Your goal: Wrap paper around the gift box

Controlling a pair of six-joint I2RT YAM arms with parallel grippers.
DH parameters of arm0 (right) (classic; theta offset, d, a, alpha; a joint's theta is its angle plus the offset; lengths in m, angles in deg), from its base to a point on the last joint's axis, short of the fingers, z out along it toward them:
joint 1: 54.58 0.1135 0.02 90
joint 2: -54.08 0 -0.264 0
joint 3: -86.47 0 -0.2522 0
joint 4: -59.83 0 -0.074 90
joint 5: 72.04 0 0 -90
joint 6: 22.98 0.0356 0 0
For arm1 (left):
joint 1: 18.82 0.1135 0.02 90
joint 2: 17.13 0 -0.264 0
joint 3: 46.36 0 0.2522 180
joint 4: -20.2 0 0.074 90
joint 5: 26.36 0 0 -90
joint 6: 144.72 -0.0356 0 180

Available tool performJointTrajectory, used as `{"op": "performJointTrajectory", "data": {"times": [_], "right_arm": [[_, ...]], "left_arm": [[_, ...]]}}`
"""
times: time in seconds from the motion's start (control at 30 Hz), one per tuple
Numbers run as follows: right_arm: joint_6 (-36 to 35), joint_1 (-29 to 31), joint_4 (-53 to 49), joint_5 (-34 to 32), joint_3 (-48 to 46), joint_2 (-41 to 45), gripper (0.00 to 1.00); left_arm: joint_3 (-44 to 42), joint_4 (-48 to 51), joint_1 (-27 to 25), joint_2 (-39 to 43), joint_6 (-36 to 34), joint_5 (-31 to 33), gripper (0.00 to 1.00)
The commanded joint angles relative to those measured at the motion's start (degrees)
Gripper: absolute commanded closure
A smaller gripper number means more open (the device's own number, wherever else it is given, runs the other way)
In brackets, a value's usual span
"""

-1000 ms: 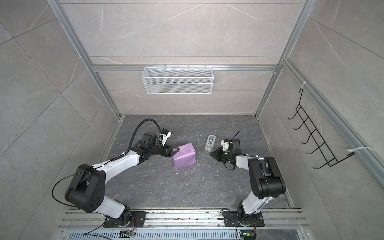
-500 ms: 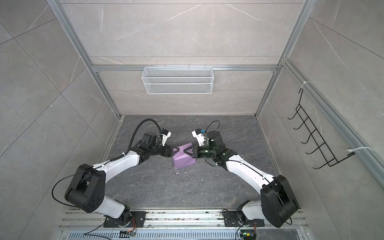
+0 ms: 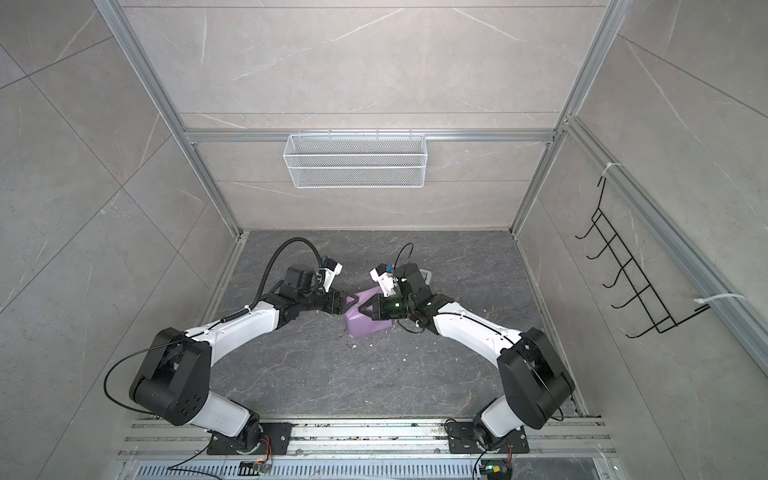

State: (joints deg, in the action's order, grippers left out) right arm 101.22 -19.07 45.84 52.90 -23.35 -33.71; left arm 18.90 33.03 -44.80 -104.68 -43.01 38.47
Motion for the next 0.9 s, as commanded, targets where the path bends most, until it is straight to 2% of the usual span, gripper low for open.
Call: {"op": "performJointTrajectory", "data": {"times": [0.0,0.87], "right_arm": [[-1.35,0.35,-0.99,-1.62,1.76,-1.15,1.0],[-3.68,0.31,-4.51,-4.29,4.56,-3.16,1.0]], "left_arm": [[-1.61,4.93,-0.04,0.38,-2.22,0.69,0.21],[-1.85,4.89,-0.04,0.49,-2.28,0.82,0.21]]}}
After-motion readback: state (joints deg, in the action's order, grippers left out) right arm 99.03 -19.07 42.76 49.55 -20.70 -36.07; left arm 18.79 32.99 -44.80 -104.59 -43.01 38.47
